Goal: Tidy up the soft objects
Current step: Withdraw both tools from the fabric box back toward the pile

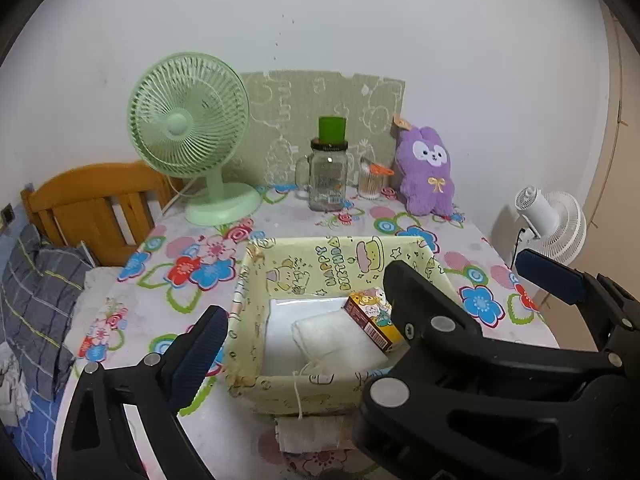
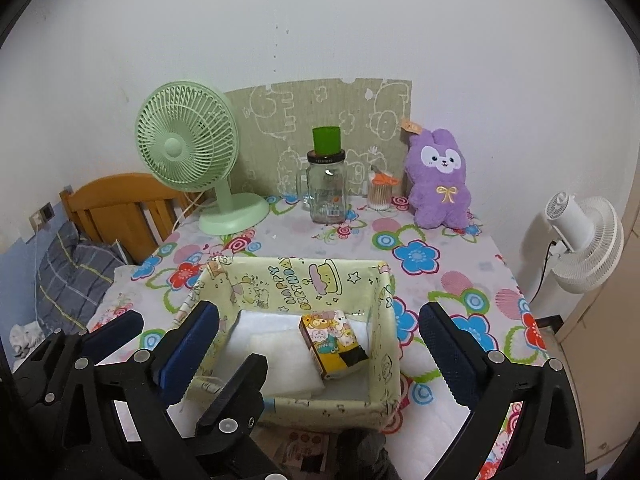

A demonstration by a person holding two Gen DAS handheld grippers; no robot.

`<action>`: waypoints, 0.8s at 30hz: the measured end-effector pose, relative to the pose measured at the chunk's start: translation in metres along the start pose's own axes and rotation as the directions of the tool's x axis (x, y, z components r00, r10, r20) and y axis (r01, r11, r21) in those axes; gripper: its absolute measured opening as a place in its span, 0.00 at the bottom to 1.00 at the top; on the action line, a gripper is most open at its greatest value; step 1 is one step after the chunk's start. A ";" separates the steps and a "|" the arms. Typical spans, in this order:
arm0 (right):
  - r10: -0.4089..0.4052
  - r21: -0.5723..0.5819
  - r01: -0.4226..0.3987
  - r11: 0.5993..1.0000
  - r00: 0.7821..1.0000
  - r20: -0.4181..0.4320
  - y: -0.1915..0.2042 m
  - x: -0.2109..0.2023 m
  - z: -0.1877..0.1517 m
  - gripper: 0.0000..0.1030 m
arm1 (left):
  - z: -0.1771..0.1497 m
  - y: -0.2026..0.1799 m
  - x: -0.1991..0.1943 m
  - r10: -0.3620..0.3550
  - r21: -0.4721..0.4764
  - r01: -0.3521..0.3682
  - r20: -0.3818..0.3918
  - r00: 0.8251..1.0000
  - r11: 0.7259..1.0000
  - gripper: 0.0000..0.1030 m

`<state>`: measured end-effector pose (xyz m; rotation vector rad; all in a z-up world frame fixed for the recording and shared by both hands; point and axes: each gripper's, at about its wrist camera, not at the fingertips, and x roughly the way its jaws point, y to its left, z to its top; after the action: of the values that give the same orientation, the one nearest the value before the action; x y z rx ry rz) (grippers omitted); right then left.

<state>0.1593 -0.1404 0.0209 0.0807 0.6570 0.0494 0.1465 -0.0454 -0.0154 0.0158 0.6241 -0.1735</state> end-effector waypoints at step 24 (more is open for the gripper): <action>-0.021 -0.012 0.022 1.000 0.998 0.055 0.009 -0.066 -0.034 0.99 | -0.035 -0.007 -0.059 0.009 0.012 -0.010 0.074 0.997 1.000 1.00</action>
<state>0.0861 -0.1342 0.0355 0.0622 0.6028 0.0304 0.0778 -0.0404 -0.0093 0.0247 0.5494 -0.1681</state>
